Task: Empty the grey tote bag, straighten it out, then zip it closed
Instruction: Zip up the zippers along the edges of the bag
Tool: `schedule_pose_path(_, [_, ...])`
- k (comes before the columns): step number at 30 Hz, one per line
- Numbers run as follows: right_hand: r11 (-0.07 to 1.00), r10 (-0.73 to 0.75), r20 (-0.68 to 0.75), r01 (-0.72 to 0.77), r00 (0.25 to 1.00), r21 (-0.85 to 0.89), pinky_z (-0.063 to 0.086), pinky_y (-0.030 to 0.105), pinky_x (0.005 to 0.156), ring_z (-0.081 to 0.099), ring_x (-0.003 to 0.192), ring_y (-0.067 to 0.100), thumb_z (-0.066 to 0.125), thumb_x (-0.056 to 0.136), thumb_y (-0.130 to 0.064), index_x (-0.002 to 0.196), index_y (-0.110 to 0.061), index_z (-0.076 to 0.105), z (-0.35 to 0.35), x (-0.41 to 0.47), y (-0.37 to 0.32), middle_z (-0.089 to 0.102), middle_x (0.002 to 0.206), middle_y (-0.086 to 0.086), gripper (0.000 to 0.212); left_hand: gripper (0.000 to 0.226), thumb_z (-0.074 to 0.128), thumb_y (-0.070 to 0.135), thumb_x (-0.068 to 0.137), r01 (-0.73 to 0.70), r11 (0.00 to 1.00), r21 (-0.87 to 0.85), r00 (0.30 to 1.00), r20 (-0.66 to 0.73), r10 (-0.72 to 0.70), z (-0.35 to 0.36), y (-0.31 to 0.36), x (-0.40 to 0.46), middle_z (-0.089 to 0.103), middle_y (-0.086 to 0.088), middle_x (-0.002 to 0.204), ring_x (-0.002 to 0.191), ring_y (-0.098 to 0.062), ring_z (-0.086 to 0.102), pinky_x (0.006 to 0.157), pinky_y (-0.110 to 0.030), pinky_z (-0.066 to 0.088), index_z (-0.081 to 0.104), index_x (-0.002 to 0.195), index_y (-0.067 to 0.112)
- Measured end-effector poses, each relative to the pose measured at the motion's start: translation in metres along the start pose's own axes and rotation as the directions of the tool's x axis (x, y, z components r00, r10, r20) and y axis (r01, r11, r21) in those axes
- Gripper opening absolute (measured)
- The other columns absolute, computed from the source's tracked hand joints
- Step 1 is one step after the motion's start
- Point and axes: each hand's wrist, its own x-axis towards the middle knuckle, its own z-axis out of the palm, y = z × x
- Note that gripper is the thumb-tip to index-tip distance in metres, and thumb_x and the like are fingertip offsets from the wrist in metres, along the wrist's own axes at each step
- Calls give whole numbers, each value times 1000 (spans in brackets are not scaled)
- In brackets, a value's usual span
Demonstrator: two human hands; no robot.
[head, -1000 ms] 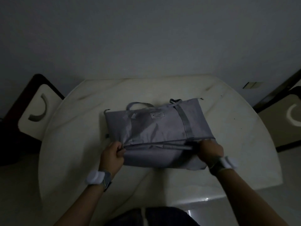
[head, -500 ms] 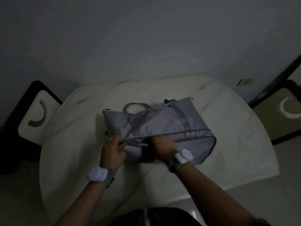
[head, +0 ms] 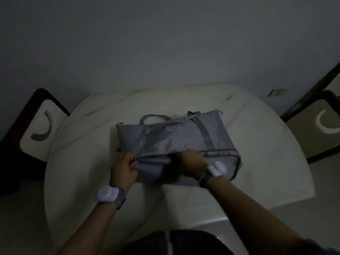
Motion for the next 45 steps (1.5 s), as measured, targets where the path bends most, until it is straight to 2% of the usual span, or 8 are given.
schedule_pose_path(5, [988, -155, -40, 155, 987, 14, 49, 35, 74, 66, 91, 33, 58, 89, -27, 107, -11, 68, 18, 22, -105, 69, 100, 14, 26, 14, 58, -1, 67, -59, 998, 20, 998, 40, 58, -7, -3, -3, 55, -11, 74, 61, -27, 50, 53, -31, 41, 50, 74, 9])
schedule_pose_path(11, [995, -8, -40, 4, 999, -100, 55, 35, 74, 67, 85, 24, 43, 95, -49, 116, -31, 65, 22, 21, -18, 70, 98, 3, 36, 16, 68, 2, 73, 7, 1000, 20, 999, 36, -7, -3, -9, 0, 57, -10, 74, 64, -26, 50, 58, -26, 31, 53, 74, 9])
schedule_pose_path(17, [944, 274, -10, -271, 962, -189, 53, 34, 67, 66, 86, 28, 48, 94, -28, 94, -15, 63, 1, 17, 53, 68, 102, 10, 19, 16, 66, -1, 71, -13, 999, 41, 998, 63, 10, 1, -8, 9, 55, -13, 75, 62, -27, 49, 57, -27, 33, 52, 74, 6])
schedule_pose_path(23, [997, 37, -214, -22, 976, 71, 54, 39, 79, 62, 92, 27, 59, 87, -23, 97, -15, 64, -33, 38, -31, 65, 101, 8, 14, 12, 66, 7, 75, -56, 998, 17, 995, 87, 54, -5, -15, 17, 57, -8, 77, 65, -24, 50, 58, -27, 37, 55, 77, 12])
schedule_pose_path(26, [978, -79, -160, 107, 984, 179, 51, 37, 78, 63, 93, 34, 60, 86, -21, 98, -14, 65, -23, 49, -76, 69, 101, 13, 15, 12, 66, 14, 74, -31, 999, -16, 994, 104, 32, -4, -23, 18, 61, -3, 77, 67, -23, 54, 58, -25, 36, 55, 77, 19])
schedule_pose_path(33, [989, -135, -36, 137, 990, 54, 51, 38, 80, 63, 100, 36, 58, 88, -33, 117, -11, 63, -3, 67, -120, 64, 113, 17, 37, 21, 61, 21, 76, -31, 998, -53, 991, 130, 38, -7, -30, 18, 71, -11, 92, 84, -34, 65, 64, -30, 49, 66, 96, 16])
schedule_pose_path(41, [979, -204, -89, 200, 975, -45, 43, 34, 65, 62, 91, 35, 60, 85, -40, 95, -11, 69, 15, 66, -128, 61, 100, 14, 32, 26, 56, 19, 70, -56, 998, -15, 989, 136, 57, -8, -32, 20, 71, -14, 88, 80, -38, 65, 65, -33, 50, 67, 92, 10])
schedule_pose_path(45, [980, -201, -98, 200, 975, -19, 41, 35, 68, 58, 93, 36, 52, 88, -53, 97, -12, 70, 18, 64, -128, 59, 106, 16, 46, 29, 53, 22, 72, -92, 994, -61, 988, 117, 98, -9, -34, 20, 70, -12, 90, 81, -35, 66, 66, -32, 53, 68, 94, 11])
